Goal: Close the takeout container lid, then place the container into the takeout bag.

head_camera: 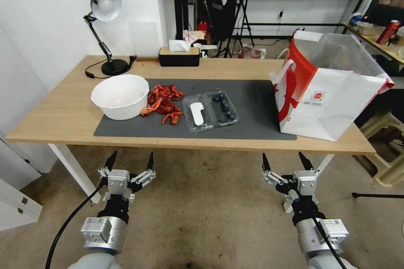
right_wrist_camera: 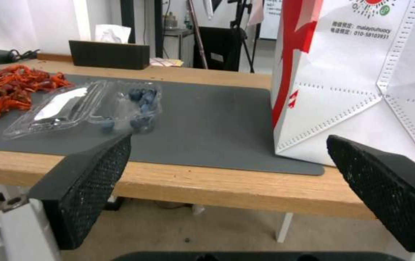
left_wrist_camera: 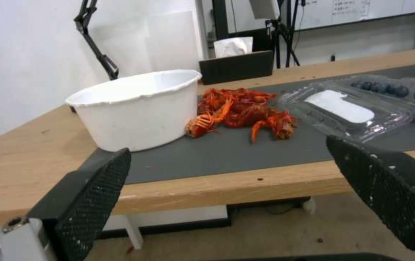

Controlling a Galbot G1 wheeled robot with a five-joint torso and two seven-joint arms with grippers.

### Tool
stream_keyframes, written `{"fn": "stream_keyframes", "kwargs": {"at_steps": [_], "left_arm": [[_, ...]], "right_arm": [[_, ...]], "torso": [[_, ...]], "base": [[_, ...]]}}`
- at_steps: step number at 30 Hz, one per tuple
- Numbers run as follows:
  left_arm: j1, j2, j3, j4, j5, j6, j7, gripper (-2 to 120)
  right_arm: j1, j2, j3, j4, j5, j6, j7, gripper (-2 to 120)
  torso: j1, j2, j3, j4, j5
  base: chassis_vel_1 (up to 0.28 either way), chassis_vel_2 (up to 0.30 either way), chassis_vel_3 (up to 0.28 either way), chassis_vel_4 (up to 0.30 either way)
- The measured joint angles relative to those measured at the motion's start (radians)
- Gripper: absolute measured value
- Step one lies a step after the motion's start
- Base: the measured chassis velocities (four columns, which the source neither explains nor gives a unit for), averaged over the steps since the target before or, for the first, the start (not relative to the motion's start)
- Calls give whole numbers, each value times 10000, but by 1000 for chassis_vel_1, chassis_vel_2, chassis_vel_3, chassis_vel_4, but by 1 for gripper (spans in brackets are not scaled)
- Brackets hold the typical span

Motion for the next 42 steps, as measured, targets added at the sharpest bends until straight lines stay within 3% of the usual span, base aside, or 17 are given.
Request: {"fn": "stream_keyframes", "kwargs": {"at_steps": [16, 20, 22, 24, 25, 26, 30, 32, 42], "left_arm": [[-13, 0, 38, -2, -31, 46, -38, 100], [-300, 38, 704, -320, -656, 818, -630, 100], [-668, 93, 1585, -741, -1486, 1847, -1421, 100], [-724, 103, 1712, -807, -1610, 2004, -1541, 100], [-938, 132, 2219, -1055, -2091, 2593, -1988, 100], [-1026, 134, 2407, -1102, -2320, 2721, -2132, 100], [-1101, 136, 2501, -1032, -2492, 2672, -2163, 100], [-1138, 155, 2517, -914, -2522, 2527, -2154, 100], [-1301, 186, 2480, -527, -2270, 2084, -2057, 100]], "right_arm": [[7, -18, -3, 5, 16, -49, 1, 100], [73, -162, -39, 107, 148, -445, 24, 100], [219, -451, -102, 333, 416, -1258, 78, 100], [244, -500, -113, 370, 461, -1389, 87, 100], [338, -692, -153, 514, 642, -1934, 127, 100], [408, -840, -191, 628, 779, -2343, 156, 100], [543, -1109, -249, 838, 1030, -3092, 207, 100], [753, -1495, -282, 1103, 1441, -3989, 232, 100], [955, -1819, -109, 1238, 1779, -4106, 82, 100]], "torso": [[0, 0, 0, 0, 1], [0, 0, -1, -2, 1], [1, 0, 0, -1, 2], [0, 0, 0, -1, 2], [0, 0, 0, -2, 1], [0, 0, 0, -3, 3], [0, 0, 0, 0, 2], [0, 0, 0, -3, 5], [0, 0, 0, 0, 0]], "base": [[0, 0, 0, 0], [0, 0, 0, 0], [0, 0, 0, 0], [0, 0, 0, 0], [0, 0, 0, 0], [0, 0, 0, 0], [0, 0, 0, 0], [0, 0, 0, 0], [0, 0, 0, 0]]}}
